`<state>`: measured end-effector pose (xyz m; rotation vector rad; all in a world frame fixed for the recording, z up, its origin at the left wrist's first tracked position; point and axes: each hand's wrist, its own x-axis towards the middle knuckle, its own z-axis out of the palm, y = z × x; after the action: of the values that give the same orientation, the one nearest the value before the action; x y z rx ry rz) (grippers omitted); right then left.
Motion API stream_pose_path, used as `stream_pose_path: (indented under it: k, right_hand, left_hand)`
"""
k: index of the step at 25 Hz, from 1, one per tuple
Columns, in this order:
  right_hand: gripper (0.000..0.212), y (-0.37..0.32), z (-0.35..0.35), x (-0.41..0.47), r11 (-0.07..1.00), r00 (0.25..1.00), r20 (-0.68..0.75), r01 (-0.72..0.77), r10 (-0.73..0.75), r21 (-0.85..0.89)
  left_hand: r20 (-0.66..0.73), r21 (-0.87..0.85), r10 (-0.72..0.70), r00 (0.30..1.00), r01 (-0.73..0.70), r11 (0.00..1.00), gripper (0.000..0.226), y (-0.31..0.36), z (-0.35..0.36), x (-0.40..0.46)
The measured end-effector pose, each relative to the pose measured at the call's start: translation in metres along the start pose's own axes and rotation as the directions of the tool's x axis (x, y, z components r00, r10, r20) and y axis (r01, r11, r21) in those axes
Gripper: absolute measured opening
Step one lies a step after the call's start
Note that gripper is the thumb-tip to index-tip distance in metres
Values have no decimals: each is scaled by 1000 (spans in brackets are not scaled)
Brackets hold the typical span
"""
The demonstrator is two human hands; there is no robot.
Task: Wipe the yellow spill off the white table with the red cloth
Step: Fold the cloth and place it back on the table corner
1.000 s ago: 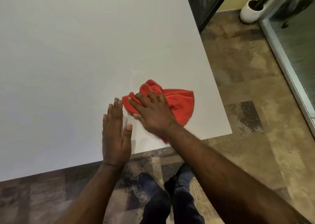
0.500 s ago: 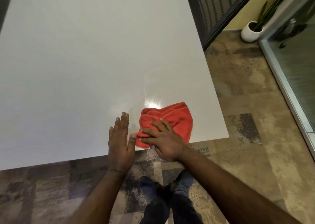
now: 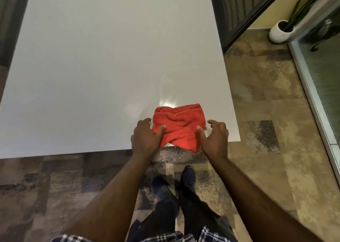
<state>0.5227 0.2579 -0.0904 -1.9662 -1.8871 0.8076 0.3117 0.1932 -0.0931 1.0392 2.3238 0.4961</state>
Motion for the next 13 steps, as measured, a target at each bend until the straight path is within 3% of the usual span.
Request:
stream_pose_path:
  k: [3,8,13]
  right_hand:
    - [59,0,0,18,990,973,188,-126,135,-59]
    - [62,-7,8,27,992,969,215,-104,118,-73]
    - [32,-8,14,29,992,954,301,40,-2,-120]
  left_hand:
    - [12,-56,-126,992,126,990,67,14,3,3]
    - [-37,-62,-200,979,197,978,46,26,10,8]
    - [-24,-17,-275,961,275,961,34,29,16,4]
